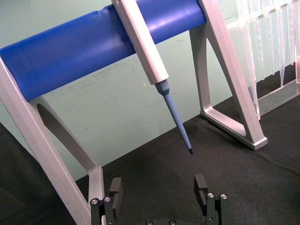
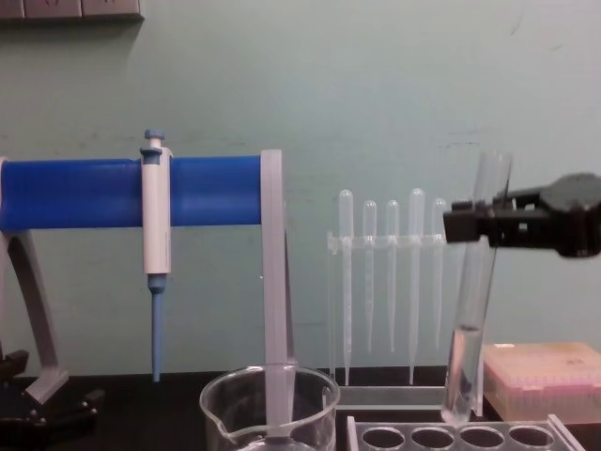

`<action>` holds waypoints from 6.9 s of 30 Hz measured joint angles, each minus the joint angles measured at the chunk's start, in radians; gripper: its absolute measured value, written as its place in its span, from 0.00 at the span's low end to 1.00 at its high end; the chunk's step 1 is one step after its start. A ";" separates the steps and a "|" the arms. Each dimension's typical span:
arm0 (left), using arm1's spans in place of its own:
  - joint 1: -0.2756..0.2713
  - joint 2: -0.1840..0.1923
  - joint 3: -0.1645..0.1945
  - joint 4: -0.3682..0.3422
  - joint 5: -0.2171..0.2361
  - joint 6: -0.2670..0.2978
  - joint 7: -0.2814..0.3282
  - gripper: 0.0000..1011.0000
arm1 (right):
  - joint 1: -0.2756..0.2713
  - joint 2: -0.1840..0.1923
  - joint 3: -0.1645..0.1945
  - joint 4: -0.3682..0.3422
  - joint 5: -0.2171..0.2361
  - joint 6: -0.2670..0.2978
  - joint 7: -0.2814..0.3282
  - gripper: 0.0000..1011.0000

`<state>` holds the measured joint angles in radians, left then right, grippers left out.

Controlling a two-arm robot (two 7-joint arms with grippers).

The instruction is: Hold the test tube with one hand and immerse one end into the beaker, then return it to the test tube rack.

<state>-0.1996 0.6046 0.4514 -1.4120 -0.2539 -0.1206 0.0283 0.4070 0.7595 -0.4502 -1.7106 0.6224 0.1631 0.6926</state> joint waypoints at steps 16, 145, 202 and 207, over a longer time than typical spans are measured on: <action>0.000 0.000 0.000 0.000 0.000 0.000 0.000 0.99 | 0.068 0.004 -0.020 0.013 0.028 0.026 0.003 0.22; 0.000 0.000 0.000 0.000 0.000 0.000 0.000 0.99 | 0.062 0.002 -0.016 0.012 0.024 0.024 0.003 0.22; 0.000 0.000 0.000 0.000 0.000 0.000 0.000 0.99 | 0.168 -0.034 -0.062 -0.010 0.059 0.068 0.013 0.22; 0.000 0.000 0.000 0.000 0.000 0.000 0.000 0.99 | 0.213 -0.069 -0.104 -0.010 0.053 0.090 0.013 0.22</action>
<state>-0.1995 0.6047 0.4514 -1.4120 -0.2539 -0.1205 0.0283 0.6196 0.6910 -0.5546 -1.7205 0.6753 0.2531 0.7052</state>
